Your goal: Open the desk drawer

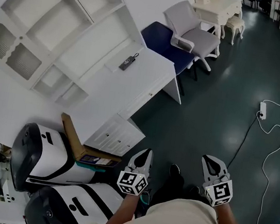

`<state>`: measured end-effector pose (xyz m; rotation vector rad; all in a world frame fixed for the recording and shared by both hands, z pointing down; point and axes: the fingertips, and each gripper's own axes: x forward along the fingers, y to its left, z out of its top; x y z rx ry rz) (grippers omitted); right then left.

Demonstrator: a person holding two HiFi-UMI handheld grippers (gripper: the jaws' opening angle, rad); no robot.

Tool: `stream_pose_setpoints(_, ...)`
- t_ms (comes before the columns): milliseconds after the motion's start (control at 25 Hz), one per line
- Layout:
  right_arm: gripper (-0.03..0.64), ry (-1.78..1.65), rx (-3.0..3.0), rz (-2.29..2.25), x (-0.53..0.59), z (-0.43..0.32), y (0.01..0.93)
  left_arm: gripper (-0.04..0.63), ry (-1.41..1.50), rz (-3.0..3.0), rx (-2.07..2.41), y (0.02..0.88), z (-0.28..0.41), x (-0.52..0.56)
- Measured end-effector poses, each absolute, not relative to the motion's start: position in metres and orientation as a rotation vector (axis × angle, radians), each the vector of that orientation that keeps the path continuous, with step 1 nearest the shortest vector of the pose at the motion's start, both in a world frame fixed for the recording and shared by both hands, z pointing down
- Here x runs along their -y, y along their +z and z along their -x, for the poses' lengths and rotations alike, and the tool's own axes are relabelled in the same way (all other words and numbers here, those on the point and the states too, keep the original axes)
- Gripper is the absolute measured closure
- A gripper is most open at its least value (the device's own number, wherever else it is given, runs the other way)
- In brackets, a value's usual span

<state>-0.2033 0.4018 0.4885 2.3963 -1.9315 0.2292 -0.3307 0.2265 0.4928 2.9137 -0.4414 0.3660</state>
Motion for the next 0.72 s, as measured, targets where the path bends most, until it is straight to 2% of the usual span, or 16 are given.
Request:
stream_pose_setpoints(160, 0.615, 0.211, 1.932, -2.374, -0.354, 0.192, 0.472, 0.578, 0.254, -2.925, 0.382, 0.473, 0.306, -0.178)
stream_pose_setpoints(400, 0.615, 0.002, 1.940, -2.318, -0.261, 0.179, 0.428, 0.578, 0.126, -2.956, 0.272, 0.458, 0.275, -0.105)
stream_pose_setpoints(560, 0.615, 0.193, 2.069, -2.556, -0.224, 0.167, 0.414, 0.578, 0.070, -2.975, 0.195, 0.444, 0.256, -0.068)
stream_pose_setpoints(720, 0.615, 0.265, 2.000, -2.584, -0.218, 0.150, 0.422, 0.578, 0.061, -2.992, 0.188, 0.444, 0.240, -0.053)
